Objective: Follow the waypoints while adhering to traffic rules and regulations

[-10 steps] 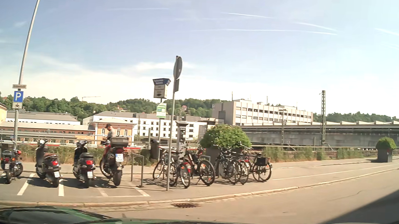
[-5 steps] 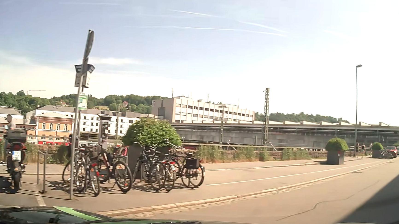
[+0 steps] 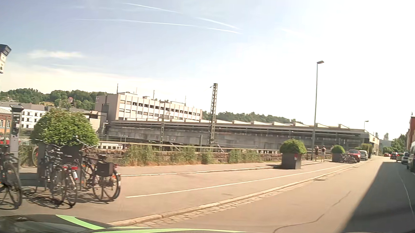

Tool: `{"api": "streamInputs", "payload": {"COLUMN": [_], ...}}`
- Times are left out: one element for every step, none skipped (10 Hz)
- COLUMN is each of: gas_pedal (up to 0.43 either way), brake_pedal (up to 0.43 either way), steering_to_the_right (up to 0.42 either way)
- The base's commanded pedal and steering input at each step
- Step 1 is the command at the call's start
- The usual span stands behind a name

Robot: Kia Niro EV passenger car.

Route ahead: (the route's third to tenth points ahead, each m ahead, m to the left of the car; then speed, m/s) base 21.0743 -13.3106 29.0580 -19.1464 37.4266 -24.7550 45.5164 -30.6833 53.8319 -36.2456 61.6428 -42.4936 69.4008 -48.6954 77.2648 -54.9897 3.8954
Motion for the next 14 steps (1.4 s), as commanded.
{"api": "streamInputs", "payload": {"gas_pedal": [0.157,0.157,0.157,0.157,0.177,0.189,0.189,0.189,0.197,0.209,0.220,0.228,0.240,0.248], "brake_pedal": [0.000,0.000,0.000,0.000,0.000,0.000,0.000,0.000,0.000,0.000,0.000,0.000,0.000,0.000], "steering_to_the_right": [0.503,0.496,0.483,0.469,0.454,0.436,0.410,0.380,0.349,0.308,0.276,0.229,0.186,0.151]}}
